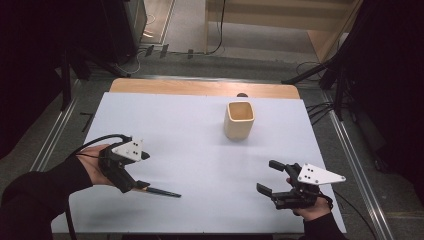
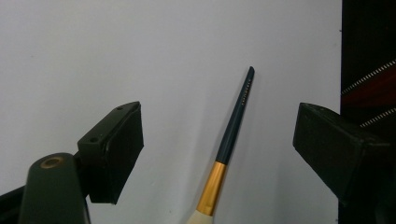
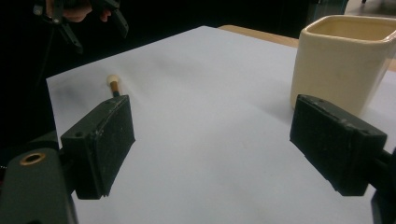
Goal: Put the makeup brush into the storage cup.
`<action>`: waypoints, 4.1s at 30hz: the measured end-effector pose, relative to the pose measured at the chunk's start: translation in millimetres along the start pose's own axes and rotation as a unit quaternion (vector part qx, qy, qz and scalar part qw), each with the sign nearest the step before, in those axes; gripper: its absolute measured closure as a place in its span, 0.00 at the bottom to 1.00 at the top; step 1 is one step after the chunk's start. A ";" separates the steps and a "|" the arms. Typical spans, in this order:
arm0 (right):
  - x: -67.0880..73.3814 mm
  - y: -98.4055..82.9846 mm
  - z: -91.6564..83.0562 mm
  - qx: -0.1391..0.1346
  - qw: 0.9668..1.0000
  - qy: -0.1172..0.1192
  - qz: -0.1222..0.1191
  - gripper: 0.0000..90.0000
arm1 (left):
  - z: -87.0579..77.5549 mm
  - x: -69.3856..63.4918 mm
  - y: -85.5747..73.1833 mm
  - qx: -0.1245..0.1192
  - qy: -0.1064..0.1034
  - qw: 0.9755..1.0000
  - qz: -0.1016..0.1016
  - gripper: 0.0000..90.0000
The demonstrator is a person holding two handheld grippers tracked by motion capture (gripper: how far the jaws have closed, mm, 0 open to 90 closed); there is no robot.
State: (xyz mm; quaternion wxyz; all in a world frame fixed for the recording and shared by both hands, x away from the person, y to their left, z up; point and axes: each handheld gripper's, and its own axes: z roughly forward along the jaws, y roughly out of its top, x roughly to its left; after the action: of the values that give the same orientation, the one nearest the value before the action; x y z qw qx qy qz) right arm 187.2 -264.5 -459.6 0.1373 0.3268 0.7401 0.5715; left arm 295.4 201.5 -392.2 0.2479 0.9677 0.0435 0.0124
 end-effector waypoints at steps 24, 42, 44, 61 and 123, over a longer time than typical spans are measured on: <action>-0.7 -1.6 0.9 0.014 1.000 -0.003 0.002 0.16 | 27.2 0.7 15.0 0.149 -0.017 0.987 0.062 0.23; -0.9 -1.9 0.0 0.014 1.000 -0.004 0.006 0.16 | 46.5 1.1 0.3 0.203 -0.028 0.975 0.084 0.26; -1.1 -1.8 0.0 0.014 1.000 -0.005 0.006 0.16 | 49.4 1.3 -2.0 0.207 -0.028 0.974 0.086 0.27; -1.1 -2.0 0.3 0.016 1.000 -0.006 0.004 0.16 | 66.6 -3.4 -17.6 0.222 -0.032 0.971 0.088 0.26; -1.4 -2.4 2.2 0.019 1.000 -0.002 0.007 0.16 | 45.2 6.3 -2.3 0.190 -0.039 0.981 0.030 0.87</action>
State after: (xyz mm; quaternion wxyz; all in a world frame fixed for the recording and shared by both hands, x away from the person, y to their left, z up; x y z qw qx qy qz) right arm 188.7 -264.0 -462.7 0.1286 0.3353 0.7484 0.5575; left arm 303.5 182.5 -433.0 0.0604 0.9978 0.0064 -0.0263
